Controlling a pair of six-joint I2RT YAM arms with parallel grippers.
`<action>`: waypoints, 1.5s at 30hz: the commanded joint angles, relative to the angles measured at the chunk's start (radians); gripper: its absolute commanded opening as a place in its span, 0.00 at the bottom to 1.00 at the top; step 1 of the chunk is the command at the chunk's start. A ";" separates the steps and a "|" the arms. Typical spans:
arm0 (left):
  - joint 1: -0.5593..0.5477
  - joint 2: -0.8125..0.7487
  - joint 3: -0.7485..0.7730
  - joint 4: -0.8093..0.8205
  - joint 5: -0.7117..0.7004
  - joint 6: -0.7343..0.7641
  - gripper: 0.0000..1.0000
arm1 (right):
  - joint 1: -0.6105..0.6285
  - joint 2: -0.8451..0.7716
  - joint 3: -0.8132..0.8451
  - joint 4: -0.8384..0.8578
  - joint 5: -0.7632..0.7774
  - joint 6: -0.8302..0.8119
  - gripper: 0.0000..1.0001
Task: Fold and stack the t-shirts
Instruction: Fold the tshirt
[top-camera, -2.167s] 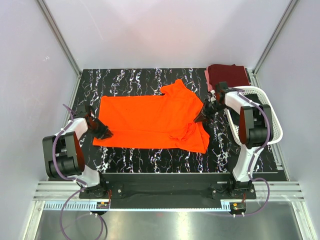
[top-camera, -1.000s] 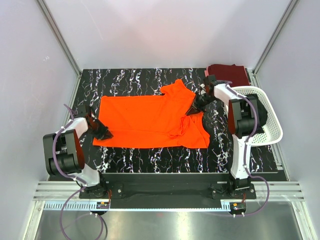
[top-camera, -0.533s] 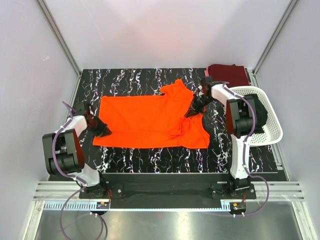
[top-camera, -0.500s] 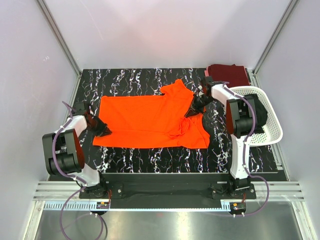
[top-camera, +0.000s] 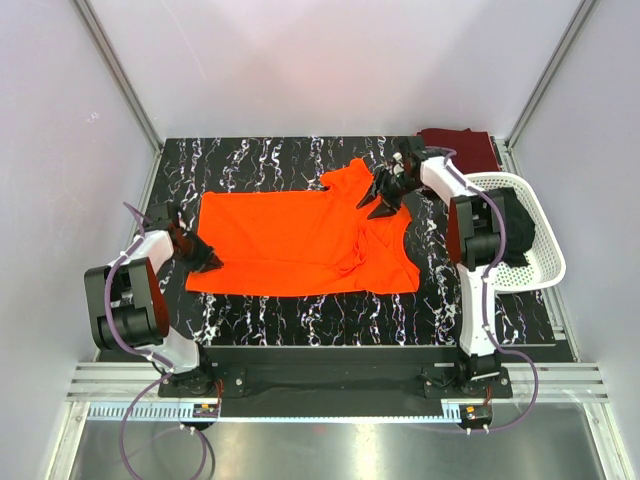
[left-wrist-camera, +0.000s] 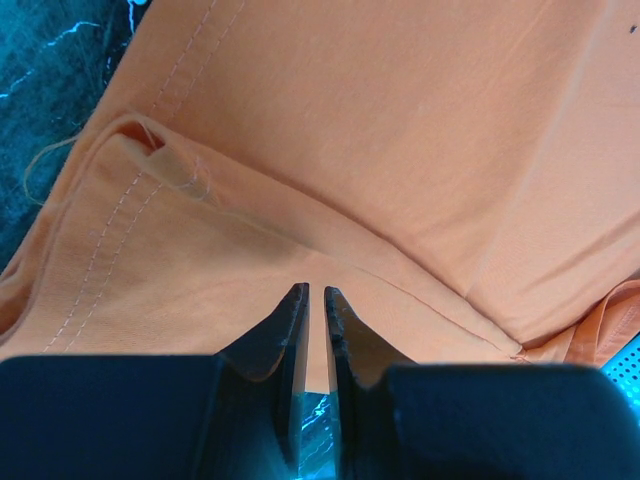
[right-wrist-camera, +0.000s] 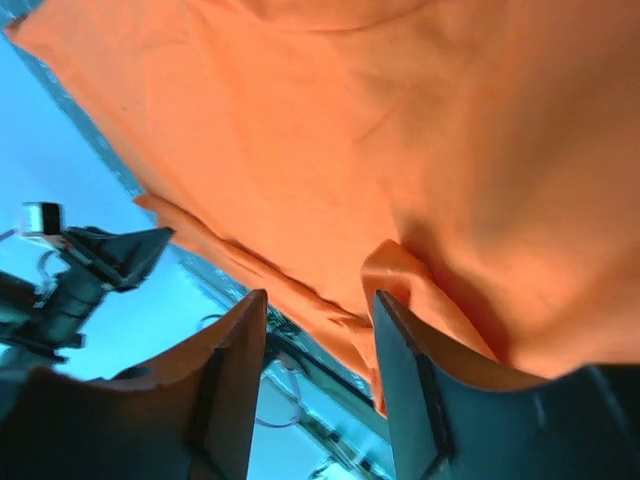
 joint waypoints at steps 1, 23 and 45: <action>0.006 -0.018 0.012 0.029 0.022 0.013 0.16 | 0.002 -0.141 0.026 -0.175 0.111 -0.135 0.55; 0.006 -0.083 -0.031 0.006 0.008 0.019 0.15 | 0.135 -0.305 -0.466 0.078 0.052 -0.031 0.54; 0.014 -0.040 0.028 0.010 -0.002 0.010 0.15 | 0.056 -0.367 -0.334 -0.156 0.214 -0.214 0.72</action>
